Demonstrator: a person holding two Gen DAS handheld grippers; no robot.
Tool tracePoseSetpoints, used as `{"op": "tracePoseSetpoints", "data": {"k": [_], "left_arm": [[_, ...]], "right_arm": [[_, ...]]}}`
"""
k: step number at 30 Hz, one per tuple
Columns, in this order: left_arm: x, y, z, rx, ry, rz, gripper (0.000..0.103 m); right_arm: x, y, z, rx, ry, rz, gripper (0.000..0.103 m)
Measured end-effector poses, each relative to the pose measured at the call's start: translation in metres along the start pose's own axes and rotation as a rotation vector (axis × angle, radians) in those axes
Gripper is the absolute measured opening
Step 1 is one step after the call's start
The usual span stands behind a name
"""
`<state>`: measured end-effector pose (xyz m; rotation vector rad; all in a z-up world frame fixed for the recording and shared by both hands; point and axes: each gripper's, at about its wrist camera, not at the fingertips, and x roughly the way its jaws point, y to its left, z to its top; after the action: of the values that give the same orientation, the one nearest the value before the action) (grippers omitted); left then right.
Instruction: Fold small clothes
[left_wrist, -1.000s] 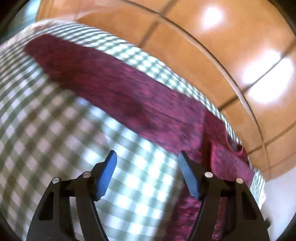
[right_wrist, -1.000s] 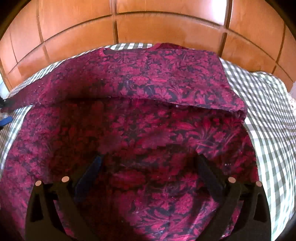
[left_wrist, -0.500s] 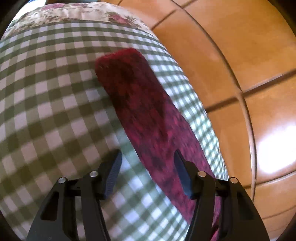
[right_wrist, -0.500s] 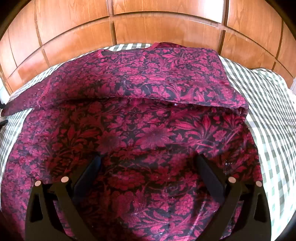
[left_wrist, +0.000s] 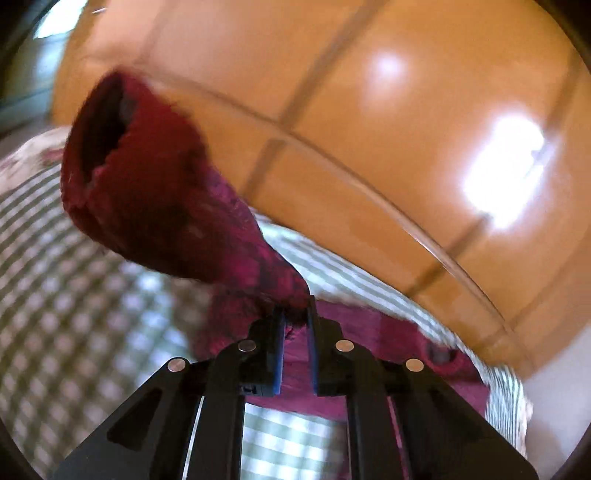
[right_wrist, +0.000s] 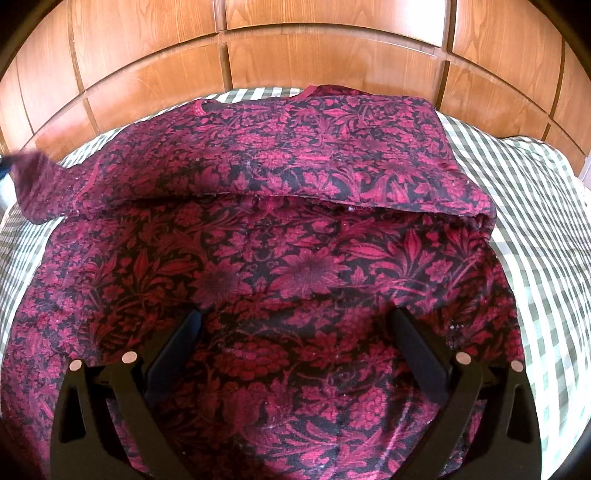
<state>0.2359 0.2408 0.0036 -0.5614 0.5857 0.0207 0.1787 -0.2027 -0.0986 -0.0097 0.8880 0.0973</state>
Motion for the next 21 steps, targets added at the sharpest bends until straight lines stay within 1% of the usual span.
{"op": "tracePoseSetpoints", "data": {"k": [3,4,6,7,8,9,10,11,12,13,14,17,18,19,21], "left_arm": [[0.008,-0.044,-0.024,0.094,0.034,-0.041,0.009],[0.014,-0.062,-0.036,0.127,0.060,-0.062,0.009],[0.025,-0.084,-0.055,0.165,0.103,-0.087,0.010],[0.034,-0.099,-0.069,0.184,0.144,-0.109,0.010],[0.039,-0.106,-0.076,0.197,0.167,-0.121,0.010],[0.042,-0.116,-0.088,0.220,0.199,-0.136,0.012],[0.049,-0.128,-0.101,0.257,0.235,-0.130,0.018],[0.050,-0.133,-0.109,0.279,0.250,-0.127,0.024],[0.052,-0.137,-0.116,0.290,0.264,-0.141,0.046],[0.049,-0.138,-0.120,0.288,0.268,-0.154,0.062],[0.046,-0.139,-0.124,0.283,0.260,-0.153,0.067],[0.035,-0.132,-0.127,0.268,0.245,-0.143,0.068],[0.029,-0.126,-0.127,0.260,0.228,-0.127,0.068],[0.027,-0.122,-0.127,0.258,0.213,-0.101,0.068],[0.026,-0.110,-0.125,0.235,0.188,-0.027,0.068]], "right_arm": [[0.001,0.001,0.000,0.002,-0.001,0.002,0.101],[0.001,0.001,0.000,0.003,-0.001,0.003,0.101],[0.001,0.001,-0.001,0.003,-0.001,0.002,0.101],[0.001,0.001,-0.001,0.003,-0.001,0.003,0.101],[0.001,0.002,-0.001,0.004,-0.002,0.003,0.101],[0.001,0.002,-0.001,0.005,-0.002,0.005,0.101],[0.001,0.001,-0.001,0.007,-0.003,0.006,0.101],[0.000,0.001,-0.001,0.008,-0.003,0.008,0.101],[0.000,0.001,-0.001,0.009,-0.004,0.010,0.101],[0.000,0.001,-0.001,0.011,-0.004,0.011,0.101],[0.000,0.001,-0.001,0.012,-0.004,0.013,0.101],[-0.001,-0.001,-0.001,0.017,-0.004,0.019,0.101],[-0.001,-0.001,-0.001,0.020,-0.002,0.023,0.101],[-0.002,-0.002,0.000,0.022,0.002,0.028,0.101],[-0.006,-0.005,0.006,0.037,0.014,0.045,0.101]]}}
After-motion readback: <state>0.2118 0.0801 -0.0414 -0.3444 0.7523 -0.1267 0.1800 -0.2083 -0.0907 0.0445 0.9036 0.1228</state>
